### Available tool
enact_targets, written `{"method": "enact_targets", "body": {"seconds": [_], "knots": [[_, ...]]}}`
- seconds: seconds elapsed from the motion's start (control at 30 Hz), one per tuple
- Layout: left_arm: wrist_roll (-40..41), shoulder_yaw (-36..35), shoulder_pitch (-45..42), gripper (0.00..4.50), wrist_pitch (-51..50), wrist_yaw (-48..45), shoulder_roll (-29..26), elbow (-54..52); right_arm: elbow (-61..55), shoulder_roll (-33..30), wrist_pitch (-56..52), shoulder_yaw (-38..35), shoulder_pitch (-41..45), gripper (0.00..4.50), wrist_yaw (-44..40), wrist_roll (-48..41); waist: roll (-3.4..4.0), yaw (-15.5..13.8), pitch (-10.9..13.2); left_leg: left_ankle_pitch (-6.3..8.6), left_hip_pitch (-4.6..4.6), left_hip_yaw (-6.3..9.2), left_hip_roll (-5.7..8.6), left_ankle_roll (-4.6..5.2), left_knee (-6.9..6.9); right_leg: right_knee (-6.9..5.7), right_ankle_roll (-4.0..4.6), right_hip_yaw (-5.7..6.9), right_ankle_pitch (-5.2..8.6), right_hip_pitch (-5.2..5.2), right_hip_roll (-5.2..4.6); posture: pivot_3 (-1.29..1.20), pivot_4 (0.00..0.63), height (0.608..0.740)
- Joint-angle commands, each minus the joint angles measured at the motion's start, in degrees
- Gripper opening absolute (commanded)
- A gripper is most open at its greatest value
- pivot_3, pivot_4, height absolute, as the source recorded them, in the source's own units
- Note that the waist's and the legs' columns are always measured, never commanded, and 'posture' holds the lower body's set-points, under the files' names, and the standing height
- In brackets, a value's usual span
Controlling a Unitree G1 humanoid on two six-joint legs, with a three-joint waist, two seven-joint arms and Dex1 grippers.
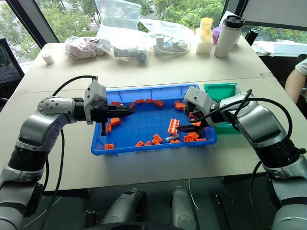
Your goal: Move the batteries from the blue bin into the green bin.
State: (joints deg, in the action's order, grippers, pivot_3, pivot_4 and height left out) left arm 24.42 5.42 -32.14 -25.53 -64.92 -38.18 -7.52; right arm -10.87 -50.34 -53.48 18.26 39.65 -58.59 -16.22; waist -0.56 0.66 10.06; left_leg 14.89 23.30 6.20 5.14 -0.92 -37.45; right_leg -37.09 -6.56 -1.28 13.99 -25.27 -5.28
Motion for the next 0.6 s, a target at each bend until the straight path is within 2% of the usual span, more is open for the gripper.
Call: {"method": "enact_targets", "body": {"seconds": [0.03,0.6], "knots": [[0.7,-1.9,0.4,0.00,0.0,0.8,-0.9,-3.0,2.8,1.1,2.6,2.1,2.5,4.43,-1.2,2.2,0.00,0.0,0.0,0.00,0.00,0.00,0.00,0.00,0.00,0.00,0.00,0.00,0.00,0.00,0.00,0.00,0.150,0.740],[1.8,-2.9,2.5,0.00,-1.9,2.2,-1.9,-5.9,12.0,7.5,5.7,7.8,6.0,4.43,-4.0,8.3,0.00,0.0,0.0,-0.03,0.00,0.02,0.01,-0.05,0.00,-0.01,0.00,0.00,0.00,-0.02,0.01,0.00,0.150,0.740]]}}
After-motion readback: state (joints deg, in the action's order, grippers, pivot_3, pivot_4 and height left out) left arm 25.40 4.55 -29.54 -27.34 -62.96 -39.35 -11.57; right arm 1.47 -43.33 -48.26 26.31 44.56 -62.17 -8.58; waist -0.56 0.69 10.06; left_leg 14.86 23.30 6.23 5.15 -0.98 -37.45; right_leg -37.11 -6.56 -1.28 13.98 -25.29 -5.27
